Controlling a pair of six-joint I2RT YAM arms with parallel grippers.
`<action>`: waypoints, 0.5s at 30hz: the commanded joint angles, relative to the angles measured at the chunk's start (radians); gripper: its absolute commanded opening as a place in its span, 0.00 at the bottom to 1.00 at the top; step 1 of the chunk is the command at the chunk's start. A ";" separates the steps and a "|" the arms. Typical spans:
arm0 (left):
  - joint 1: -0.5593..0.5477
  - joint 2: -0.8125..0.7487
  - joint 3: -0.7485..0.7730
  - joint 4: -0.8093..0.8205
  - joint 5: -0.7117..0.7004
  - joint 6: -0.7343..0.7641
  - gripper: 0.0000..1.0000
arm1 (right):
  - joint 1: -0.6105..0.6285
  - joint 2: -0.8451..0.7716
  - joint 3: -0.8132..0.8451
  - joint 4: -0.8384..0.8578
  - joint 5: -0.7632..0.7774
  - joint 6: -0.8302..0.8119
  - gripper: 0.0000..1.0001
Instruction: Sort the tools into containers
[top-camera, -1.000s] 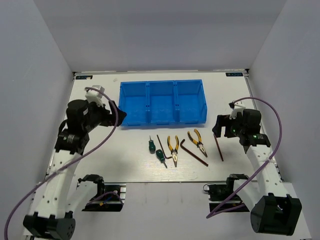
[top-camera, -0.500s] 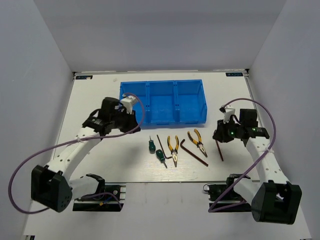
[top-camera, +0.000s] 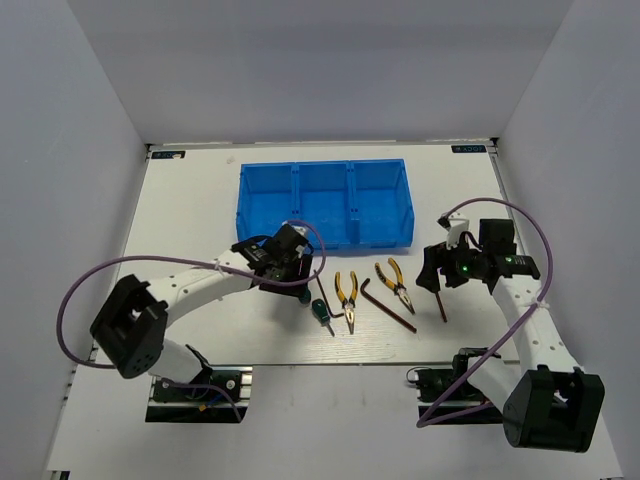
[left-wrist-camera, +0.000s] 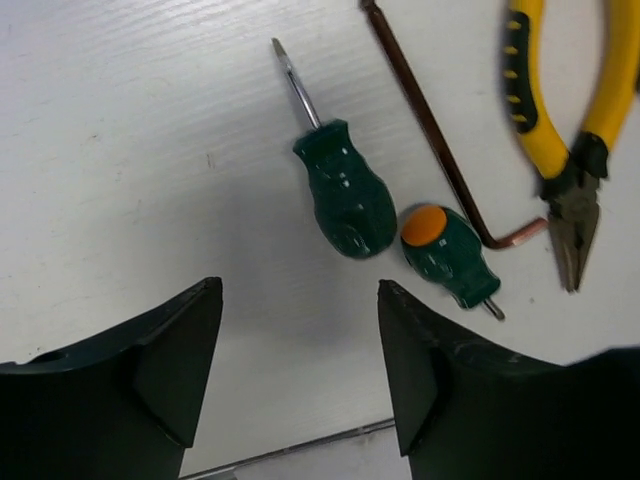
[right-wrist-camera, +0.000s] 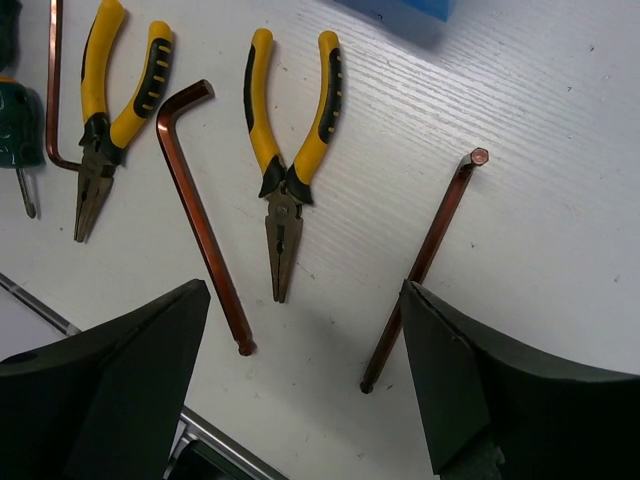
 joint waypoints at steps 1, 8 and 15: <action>-0.036 0.072 0.067 -0.001 -0.149 -0.108 0.74 | 0.002 -0.027 -0.016 0.032 -0.001 0.027 0.82; -0.055 0.194 0.105 0.078 -0.140 -0.161 0.75 | 0.004 -0.055 -0.024 0.034 -0.009 0.041 0.82; -0.055 0.254 0.098 0.082 -0.167 -0.179 0.63 | 0.005 -0.072 -0.024 0.038 -0.038 0.029 0.82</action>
